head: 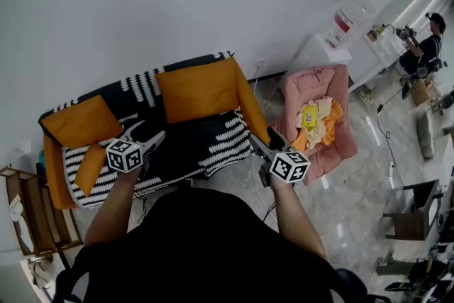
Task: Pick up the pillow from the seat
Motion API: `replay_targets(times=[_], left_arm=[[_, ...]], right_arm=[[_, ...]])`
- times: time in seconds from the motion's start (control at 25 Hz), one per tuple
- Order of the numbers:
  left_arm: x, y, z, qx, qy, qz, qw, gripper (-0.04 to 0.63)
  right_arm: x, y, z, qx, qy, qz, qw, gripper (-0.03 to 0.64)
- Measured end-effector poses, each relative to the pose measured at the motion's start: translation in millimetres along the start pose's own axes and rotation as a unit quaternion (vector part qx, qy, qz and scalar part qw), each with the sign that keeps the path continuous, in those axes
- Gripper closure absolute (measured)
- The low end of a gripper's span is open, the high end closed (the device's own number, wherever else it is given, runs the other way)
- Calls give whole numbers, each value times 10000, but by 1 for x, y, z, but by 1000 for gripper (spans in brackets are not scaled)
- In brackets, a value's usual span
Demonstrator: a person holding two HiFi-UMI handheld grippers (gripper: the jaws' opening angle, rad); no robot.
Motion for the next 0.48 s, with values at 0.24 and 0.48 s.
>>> replay_targets(times=[0.24,0.48], left_arm=[[16,-28,-22,-127,-6,-108,9999,258],[33,-49,-45,-189,-36,-156,9997,258]], right_arm=[[6,-26,10,-93,-103,-14,9999,261],[14,-49,20,-244,-143,-11,9996,261]])
Point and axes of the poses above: the fingertips, and each gripper's own axes: y backward along the fingers, z to its right, x out of its top, the point moved 7 cm from there along y, backward along the fingers, and after that the axes turned 5 degrees about y, right-handed, at the moved point
